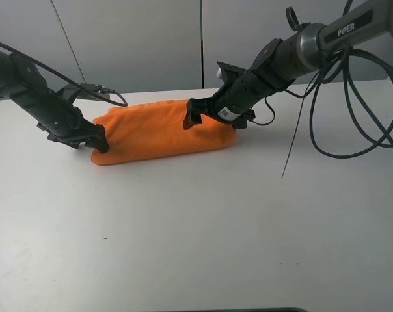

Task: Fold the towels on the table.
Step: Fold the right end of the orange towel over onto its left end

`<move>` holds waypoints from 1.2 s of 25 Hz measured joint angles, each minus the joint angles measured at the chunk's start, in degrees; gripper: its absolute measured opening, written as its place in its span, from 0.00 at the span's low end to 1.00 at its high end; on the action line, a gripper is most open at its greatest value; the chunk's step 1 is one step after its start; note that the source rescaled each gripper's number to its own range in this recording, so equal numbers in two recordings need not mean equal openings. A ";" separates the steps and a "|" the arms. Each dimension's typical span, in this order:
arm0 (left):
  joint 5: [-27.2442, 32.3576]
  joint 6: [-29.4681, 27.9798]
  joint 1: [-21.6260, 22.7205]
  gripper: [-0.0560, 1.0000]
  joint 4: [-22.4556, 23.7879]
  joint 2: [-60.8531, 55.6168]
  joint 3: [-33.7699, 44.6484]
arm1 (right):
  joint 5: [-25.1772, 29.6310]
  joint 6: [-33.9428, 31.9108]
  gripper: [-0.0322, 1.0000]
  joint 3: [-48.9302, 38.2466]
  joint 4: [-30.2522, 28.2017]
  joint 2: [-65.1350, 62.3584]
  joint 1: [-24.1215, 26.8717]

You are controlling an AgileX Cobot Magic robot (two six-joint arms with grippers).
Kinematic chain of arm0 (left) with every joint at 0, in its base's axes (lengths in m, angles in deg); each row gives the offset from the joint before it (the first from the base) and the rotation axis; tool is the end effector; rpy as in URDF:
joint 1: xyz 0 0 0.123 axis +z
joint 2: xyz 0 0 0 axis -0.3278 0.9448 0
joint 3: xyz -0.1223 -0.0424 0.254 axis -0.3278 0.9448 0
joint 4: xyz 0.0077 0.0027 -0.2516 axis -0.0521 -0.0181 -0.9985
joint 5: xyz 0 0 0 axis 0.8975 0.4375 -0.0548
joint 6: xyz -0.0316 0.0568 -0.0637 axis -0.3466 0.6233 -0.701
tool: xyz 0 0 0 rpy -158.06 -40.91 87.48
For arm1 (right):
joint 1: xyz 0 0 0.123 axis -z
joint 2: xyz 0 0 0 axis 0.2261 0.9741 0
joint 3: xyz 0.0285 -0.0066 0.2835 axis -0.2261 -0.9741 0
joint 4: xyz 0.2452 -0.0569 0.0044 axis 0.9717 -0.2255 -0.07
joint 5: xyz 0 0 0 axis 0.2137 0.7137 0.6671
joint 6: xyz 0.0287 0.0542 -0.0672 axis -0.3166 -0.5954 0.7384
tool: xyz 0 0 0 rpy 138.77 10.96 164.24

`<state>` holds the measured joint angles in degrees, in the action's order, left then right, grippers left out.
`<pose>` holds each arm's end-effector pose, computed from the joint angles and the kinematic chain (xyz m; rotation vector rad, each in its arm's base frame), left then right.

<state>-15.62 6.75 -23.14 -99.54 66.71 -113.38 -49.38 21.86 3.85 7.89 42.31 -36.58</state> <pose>0.3923 -0.0401 0.0886 0.4079 2.8358 -0.1748 0.4028 0.2105 0.0853 -0.2905 2.6928 0.7045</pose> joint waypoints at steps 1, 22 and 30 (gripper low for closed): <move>0.15 0.00 0.00 0.99 0.00 0.00 0.00 | 0.00 0.34 1.00 0.00 0.00 0.00 0.00; 8.64 0.23 -4.13 0.99 4.44 -0.56 -0.11 | 8.99 -1.76 0.08 -0.45 -1.27 0.14 0.00; 9.69 -6.69 -6.18 0.99 7.72 -0.59 -0.11 | 8.00 -1.91 0.08 -3.52 -1.91 -3.61 0.46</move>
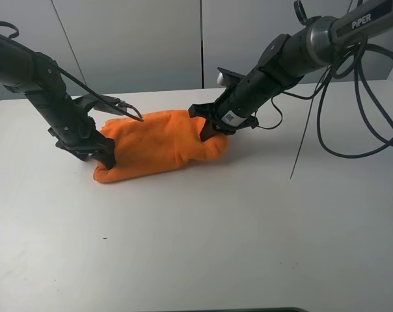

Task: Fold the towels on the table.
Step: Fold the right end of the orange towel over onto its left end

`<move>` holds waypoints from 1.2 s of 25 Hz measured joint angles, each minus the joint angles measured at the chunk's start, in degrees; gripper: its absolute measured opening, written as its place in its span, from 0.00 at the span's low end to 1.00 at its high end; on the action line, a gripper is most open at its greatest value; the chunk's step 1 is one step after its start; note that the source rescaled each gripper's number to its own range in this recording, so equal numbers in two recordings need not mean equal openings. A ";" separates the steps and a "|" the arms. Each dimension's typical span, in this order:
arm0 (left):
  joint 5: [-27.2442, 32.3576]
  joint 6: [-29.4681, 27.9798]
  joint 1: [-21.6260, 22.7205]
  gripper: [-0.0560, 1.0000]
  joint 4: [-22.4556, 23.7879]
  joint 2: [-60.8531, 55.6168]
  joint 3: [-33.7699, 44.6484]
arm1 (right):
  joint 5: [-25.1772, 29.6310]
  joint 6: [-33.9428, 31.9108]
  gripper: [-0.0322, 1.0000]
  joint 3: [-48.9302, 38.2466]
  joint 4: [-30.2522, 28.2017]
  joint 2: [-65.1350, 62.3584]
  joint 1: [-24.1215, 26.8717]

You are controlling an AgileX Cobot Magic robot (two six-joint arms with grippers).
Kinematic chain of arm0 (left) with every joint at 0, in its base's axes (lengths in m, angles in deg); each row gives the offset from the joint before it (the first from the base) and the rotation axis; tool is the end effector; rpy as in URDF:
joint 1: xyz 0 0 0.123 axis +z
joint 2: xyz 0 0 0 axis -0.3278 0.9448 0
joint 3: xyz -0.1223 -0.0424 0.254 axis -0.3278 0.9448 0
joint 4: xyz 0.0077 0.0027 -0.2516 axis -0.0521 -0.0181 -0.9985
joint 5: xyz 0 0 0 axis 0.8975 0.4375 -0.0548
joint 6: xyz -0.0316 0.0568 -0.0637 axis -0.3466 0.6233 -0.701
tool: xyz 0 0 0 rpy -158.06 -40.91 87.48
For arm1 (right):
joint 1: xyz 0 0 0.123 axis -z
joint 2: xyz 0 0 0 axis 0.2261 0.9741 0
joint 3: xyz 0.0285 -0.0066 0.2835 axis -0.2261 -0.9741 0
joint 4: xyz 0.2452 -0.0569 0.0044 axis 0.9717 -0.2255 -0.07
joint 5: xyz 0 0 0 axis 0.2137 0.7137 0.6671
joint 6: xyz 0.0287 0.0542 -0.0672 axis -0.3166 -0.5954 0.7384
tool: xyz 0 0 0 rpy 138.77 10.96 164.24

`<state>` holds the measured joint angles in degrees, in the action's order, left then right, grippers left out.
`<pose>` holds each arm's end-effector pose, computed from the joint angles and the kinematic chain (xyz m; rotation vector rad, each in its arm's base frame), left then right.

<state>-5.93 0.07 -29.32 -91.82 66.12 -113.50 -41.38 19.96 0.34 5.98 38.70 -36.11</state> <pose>0.3715 -0.0755 0.0896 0.5985 2.9823 -0.1422 0.3810 0.2049 0.0971 -0.3436 2.7998 0.7820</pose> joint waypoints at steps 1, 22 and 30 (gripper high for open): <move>0.11 -1.32 0.00 0.99 0.54 0.00 0.00 | 0.01 0.00 0.08 0.00 0.00 -0.13 0.13; 1.89 -25.87 -0.21 1.00 17.22 -0.58 0.00 | 5.62 22.20 0.08 2.11 20.30 -1.71 -0.42; 1.43 -25.87 -0.21 1.00 17.72 -0.58 0.00 | 5.27 28.70 0.08 2.75 28.48 -0.82 -5.64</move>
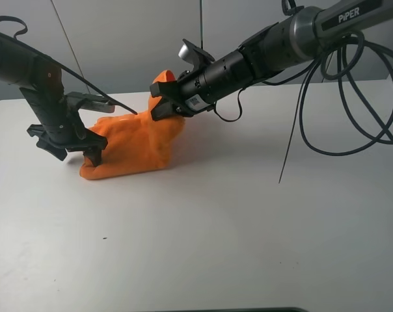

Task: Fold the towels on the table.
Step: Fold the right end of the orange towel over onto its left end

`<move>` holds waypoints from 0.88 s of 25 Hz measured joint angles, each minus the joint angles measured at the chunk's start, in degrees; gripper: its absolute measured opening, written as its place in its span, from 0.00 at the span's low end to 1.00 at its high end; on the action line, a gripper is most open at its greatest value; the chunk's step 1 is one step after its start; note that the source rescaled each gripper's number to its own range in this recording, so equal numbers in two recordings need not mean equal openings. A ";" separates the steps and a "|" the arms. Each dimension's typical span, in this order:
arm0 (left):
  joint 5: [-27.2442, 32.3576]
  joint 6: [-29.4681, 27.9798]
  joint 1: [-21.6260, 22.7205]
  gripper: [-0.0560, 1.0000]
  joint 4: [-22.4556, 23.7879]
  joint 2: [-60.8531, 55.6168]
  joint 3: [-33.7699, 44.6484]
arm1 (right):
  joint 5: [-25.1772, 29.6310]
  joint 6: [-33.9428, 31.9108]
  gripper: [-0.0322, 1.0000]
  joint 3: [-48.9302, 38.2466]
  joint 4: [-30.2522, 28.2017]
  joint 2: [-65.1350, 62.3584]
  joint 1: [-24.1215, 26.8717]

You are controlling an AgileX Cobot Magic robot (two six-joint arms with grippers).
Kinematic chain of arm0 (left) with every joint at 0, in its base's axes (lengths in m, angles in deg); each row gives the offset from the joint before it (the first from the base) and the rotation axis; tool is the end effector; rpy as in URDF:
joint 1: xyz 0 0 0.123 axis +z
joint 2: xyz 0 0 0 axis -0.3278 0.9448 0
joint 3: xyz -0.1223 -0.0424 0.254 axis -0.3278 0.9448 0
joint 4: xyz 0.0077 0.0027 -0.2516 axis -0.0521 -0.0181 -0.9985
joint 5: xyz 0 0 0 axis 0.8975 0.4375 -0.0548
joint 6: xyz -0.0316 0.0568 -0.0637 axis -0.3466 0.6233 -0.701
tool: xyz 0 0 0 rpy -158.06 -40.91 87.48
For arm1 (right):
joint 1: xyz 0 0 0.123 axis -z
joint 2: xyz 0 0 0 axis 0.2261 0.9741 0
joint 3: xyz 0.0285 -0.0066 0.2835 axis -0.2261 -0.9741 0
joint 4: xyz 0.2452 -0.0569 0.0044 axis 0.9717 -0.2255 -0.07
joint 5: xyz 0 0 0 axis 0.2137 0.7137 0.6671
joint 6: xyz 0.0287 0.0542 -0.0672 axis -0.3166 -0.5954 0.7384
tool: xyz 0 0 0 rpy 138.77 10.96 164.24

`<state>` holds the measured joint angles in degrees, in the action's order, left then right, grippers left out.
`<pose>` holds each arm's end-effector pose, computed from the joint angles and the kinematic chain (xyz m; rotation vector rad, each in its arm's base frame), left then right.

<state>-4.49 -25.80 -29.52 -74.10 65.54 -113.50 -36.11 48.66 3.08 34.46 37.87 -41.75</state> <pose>0.3726 -0.0588 0.0933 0.2705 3.0369 0.1447 0.3679 0.2674 0.1349 -0.6070 2.4538 1.1756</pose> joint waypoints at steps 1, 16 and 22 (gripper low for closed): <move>0.00 0.00 0.00 1.00 0.00 0.00 0.00 | 0.40 0.27 0.08 0.55 0.66 0.87 -0.24; -0.33 0.96 0.00 1.00 0.21 0.00 0.00 | 11.24 0.82 0.08 13.29 7.73 13.38 -0.85; -0.44 1.48 0.00 1.00 0.11 0.00 0.00 | 12.34 0.82 0.08 13.39 7.83 14.68 -0.85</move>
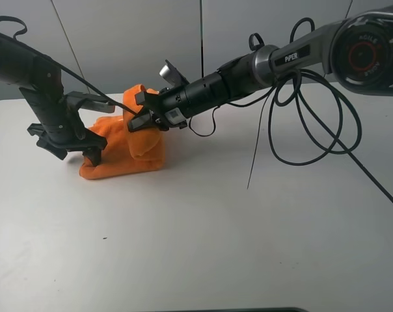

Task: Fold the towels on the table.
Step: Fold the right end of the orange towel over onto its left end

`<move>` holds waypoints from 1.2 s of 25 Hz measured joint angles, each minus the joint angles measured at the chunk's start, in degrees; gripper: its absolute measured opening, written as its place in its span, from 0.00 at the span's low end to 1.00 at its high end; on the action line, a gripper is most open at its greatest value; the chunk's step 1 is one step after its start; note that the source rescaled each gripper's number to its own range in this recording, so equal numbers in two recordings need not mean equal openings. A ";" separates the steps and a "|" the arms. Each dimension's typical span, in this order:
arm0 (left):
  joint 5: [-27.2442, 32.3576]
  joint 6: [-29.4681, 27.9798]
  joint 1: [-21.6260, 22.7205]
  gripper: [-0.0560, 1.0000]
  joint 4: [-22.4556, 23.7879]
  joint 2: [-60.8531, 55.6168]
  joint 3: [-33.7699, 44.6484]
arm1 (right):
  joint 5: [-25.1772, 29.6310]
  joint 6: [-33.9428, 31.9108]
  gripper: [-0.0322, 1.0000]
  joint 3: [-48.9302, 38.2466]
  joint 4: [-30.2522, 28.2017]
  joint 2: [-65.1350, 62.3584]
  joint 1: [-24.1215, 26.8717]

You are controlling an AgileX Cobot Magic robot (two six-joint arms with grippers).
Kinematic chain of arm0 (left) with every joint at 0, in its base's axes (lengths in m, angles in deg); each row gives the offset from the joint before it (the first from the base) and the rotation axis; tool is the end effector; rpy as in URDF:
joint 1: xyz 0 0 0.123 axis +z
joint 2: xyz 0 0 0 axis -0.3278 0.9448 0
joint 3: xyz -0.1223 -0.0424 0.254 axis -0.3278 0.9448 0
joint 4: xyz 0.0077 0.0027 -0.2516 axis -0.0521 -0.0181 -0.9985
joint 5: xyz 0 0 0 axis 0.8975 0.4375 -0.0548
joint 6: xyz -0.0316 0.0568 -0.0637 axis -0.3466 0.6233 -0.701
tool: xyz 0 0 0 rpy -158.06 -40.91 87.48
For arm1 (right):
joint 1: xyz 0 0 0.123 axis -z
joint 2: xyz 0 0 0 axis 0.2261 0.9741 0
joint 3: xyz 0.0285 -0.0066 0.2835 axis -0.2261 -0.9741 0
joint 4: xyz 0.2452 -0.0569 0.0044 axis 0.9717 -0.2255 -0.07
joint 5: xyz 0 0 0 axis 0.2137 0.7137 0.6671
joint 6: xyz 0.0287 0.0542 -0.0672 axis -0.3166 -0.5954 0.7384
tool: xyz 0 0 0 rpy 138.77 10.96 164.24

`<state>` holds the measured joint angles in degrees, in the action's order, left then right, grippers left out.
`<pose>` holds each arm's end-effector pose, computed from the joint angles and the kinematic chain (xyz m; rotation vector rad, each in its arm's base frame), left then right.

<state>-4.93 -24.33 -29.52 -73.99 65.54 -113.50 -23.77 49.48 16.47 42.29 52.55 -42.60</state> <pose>0.3733 -0.0589 0.0934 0.3115 3.0263 0.1458 0.3869 0.3026 0.0869 -0.6116 2.4299 1.5177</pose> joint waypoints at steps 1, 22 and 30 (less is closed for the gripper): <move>-0.12 0.52 0.00 1.00 -0.16 0.00 0.00 | 0.00 0.00 0.08 0.00 0.00 0.11 0.00; -0.91 4.22 0.20 1.00 -1.77 0.00 0.00 | -1.97 0.00 0.08 1.33 4.48 4.27 -1.94; -0.91 4.44 0.23 1.00 -1.77 0.00 0.00 | -1.55 -0.73 0.08 3.17 4.73 5.20 -3.04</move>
<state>-5.84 -19.88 -29.29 -75.77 65.54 -113.50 -25.31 48.75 19.64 47.02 57.76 -45.64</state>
